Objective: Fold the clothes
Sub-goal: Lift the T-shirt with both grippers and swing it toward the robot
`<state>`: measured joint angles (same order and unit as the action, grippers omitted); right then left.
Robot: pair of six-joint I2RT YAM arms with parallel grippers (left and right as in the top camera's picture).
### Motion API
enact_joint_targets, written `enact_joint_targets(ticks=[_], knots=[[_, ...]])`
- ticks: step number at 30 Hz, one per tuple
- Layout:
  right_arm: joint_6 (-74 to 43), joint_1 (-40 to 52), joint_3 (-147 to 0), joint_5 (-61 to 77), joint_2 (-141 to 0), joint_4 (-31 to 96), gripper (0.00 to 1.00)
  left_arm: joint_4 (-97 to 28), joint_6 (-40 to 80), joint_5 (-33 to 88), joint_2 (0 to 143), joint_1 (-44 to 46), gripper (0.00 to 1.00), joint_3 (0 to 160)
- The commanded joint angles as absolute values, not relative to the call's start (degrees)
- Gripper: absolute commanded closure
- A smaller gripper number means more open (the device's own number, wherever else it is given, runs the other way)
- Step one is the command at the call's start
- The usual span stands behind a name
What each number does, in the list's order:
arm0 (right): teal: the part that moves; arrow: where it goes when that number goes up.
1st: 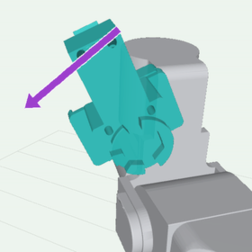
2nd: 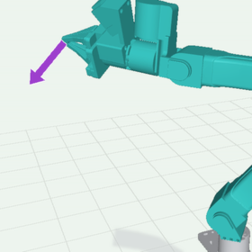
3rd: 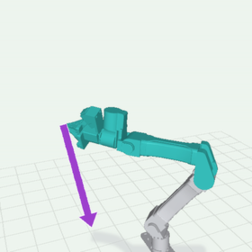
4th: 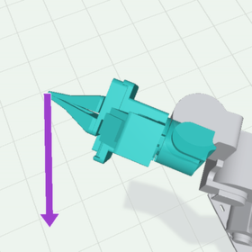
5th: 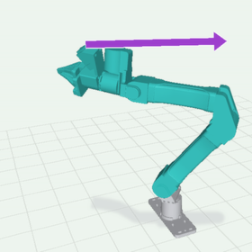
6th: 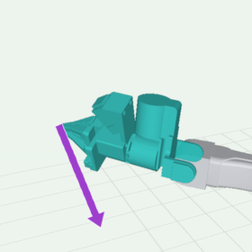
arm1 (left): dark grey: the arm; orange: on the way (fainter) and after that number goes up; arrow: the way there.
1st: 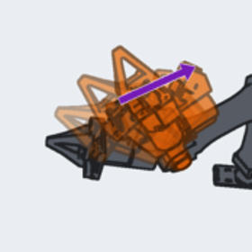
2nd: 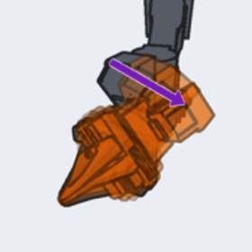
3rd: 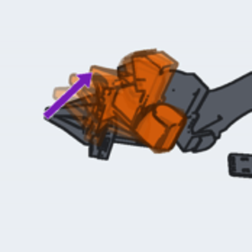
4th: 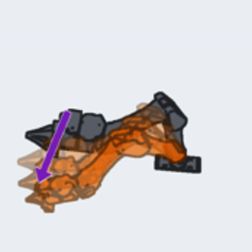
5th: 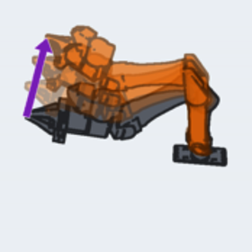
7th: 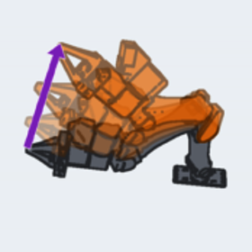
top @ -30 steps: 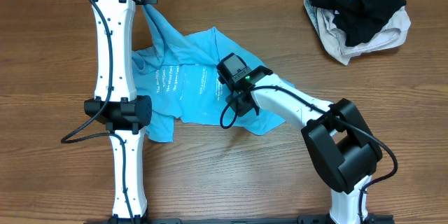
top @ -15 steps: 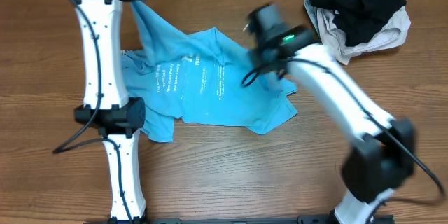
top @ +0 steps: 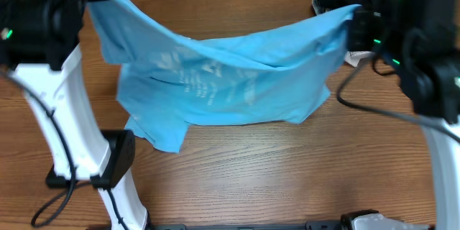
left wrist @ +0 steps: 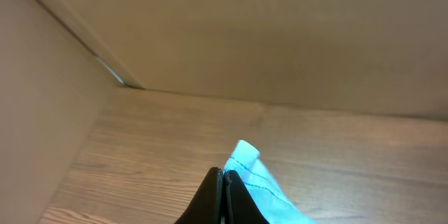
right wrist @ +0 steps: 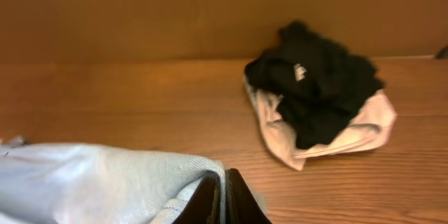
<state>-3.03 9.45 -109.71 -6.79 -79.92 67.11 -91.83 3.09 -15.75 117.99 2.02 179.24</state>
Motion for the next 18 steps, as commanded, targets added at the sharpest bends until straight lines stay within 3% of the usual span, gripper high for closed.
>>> enact_joint_targets(ticks=[1,18], knots=[[-3.51,8.1,-111.15,-5.69,-74.04,67.46,0.96,-92.36,3.88,-20.1,111.66,1.78,0.96,180.02],[-5.91,8.05,-112.4,-5.74,-49.98,75.48,0.96,-93.6,3.86,-29.02,86.17,1.78,0.96,179.85]])
